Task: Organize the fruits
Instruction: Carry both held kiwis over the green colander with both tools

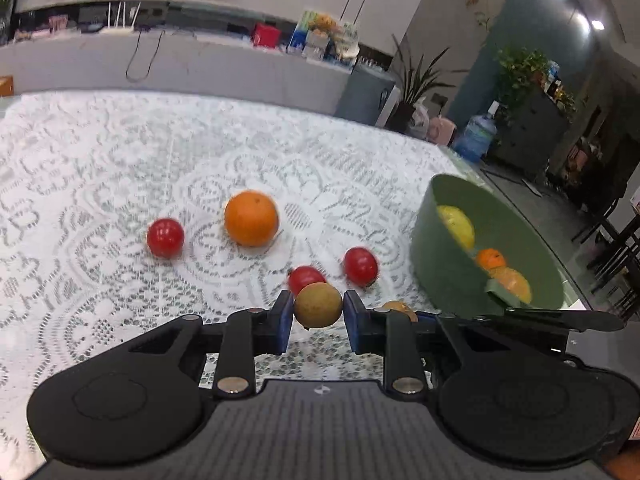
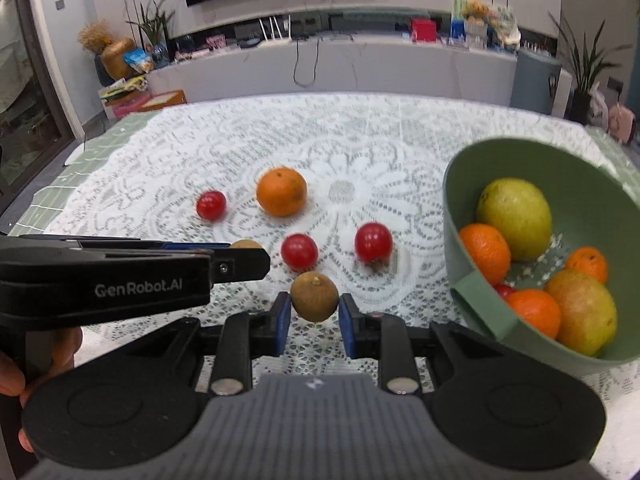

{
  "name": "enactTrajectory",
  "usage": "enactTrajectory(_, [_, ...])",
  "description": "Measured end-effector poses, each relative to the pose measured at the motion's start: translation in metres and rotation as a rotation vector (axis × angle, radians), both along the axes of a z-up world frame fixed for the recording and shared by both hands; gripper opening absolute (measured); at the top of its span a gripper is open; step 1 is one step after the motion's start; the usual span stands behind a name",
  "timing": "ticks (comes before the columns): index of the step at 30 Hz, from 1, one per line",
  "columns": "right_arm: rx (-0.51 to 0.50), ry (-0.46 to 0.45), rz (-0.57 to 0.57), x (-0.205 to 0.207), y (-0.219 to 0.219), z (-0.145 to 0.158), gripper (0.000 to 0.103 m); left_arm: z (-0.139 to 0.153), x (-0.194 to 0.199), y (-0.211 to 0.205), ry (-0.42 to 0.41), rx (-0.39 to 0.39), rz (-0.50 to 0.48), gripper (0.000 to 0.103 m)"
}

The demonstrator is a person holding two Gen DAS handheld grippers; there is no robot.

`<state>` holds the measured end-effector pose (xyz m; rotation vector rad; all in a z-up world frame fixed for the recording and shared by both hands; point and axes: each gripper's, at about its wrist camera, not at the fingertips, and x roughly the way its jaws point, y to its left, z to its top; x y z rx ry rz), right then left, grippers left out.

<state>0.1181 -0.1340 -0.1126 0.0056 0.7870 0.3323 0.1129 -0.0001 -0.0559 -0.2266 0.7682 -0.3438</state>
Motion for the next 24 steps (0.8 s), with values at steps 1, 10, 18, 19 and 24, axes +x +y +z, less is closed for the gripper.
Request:
enactTrajectory(1, [0.000,-0.020,-0.001,-0.005,-0.002,0.004,0.022,0.005,-0.005,-0.002,-0.018,0.007,0.004,0.030])
enactTrajectory(10, [-0.016,-0.228,-0.110,-0.051,-0.040,0.045,0.022,0.043,-0.027,-0.036,-0.067,0.051,-0.010,0.030])
enactTrajectory(18, [-0.038,-0.312,-0.319,-0.064,-0.095,0.077,0.023,0.066,-0.030,-0.089,-0.106,0.108,-0.119,0.030])
enactTrajectory(19, [-0.037,-0.313,-0.340,-0.063,-0.102,0.079,0.023,0.066,-0.029,-0.095,-0.110,0.120,-0.135,0.030])
enactTrajectory(24, [-0.079,-0.267,-0.439,-0.043,-0.137,0.079,0.023,0.065,-0.018,-0.133,-0.123,0.191,-0.215,0.030])
